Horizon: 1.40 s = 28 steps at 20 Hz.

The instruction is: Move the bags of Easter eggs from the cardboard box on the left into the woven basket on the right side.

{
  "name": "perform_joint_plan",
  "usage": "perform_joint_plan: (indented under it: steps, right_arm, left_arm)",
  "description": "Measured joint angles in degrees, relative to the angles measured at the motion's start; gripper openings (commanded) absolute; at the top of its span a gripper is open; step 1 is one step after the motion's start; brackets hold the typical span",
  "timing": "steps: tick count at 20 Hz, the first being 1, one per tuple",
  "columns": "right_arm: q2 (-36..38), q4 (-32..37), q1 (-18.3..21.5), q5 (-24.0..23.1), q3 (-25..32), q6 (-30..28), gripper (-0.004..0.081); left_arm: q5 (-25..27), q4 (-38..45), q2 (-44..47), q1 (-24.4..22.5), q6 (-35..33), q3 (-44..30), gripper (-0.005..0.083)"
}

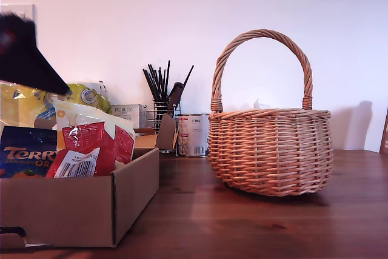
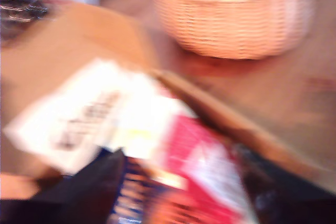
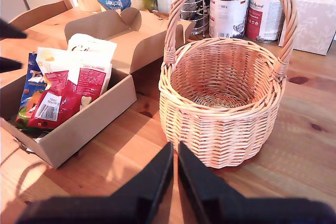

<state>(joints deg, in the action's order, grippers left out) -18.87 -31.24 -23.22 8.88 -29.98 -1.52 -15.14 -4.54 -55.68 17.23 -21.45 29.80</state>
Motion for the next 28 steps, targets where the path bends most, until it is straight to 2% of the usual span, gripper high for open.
perform_joint_plan:
  steps: [3,9,14,16,19,21,22,28]
  right_arm:
    - [0.0,0.0,0.0,0.0,0.0,0.0,-0.0012]
    - [0.0,0.0,0.0,0.0,0.0,0.0,-0.0012]
    - [0.0,0.0,0.0,0.0,0.0,0.0,-0.0012]
    - [0.0,0.0,0.0,0.0,0.0,0.0,-0.0012]
    - [0.0,0.0,0.0,0.0,0.0,0.0,-0.0012]
    - [0.0,0.0,0.0,0.0,0.0,0.0,-0.0012]
    - [0.0,-0.1,0.0,0.0,0.0,0.0,-0.0012]
    - [0.0,-0.1,0.0,0.0,0.0,0.0,-0.0012]
  left_arm:
    - [-0.3,3.4,-5.3,0.0,-0.2,0.0,0.0783]
    - [-6.8,9.2,-15.0,0.3,-0.2,0.1,0.0782]
    - [-8.5,13.6,-20.3,4.0,0.4,0.1,0.0769]
    - [-8.6,14.7,-22.2,5.0,0.5,0.1,0.0663]
    - [-7.8,14.6,-26.7,5.5,0.5,0.2,0.0350]
    - [-7.7,14.3,-28.3,5.1,0.6,0.2,0.0192]
    - [-7.7,14.6,-28.3,5.1,0.6,0.2,0.0165]
    - [-10.8,15.6,-27.9,5.2,0.9,0.6,0.0164]
